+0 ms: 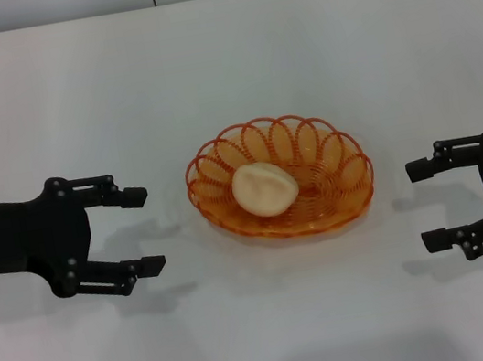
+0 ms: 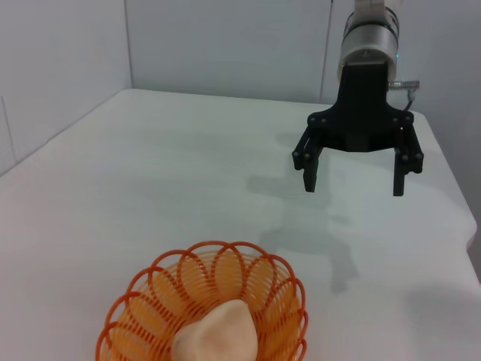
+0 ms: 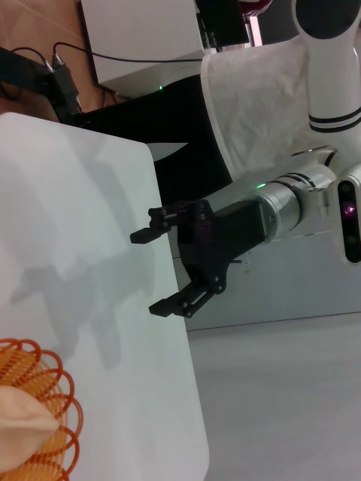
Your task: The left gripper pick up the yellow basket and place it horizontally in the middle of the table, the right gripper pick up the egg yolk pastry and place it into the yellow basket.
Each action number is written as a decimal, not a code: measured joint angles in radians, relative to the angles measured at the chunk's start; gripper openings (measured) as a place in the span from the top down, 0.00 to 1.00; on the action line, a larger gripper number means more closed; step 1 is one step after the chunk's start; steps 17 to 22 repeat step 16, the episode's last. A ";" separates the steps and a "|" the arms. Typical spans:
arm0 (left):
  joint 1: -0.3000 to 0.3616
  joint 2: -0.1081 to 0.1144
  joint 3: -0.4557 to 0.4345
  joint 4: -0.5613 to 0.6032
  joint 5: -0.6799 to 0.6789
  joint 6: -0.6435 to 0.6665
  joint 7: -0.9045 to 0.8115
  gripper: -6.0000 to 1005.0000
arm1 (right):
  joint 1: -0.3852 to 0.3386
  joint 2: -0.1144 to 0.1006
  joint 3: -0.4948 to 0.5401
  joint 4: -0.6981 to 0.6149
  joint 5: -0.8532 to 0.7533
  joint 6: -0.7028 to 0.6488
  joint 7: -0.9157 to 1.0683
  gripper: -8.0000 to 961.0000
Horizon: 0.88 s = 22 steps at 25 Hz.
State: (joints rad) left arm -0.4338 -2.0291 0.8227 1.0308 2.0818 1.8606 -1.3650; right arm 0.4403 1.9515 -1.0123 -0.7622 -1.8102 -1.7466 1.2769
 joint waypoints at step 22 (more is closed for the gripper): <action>-0.002 -0.006 0.001 0.000 0.002 0.000 -0.002 0.19 | -0.003 0.007 0.000 -0.010 -0.002 -0.002 -0.001 0.10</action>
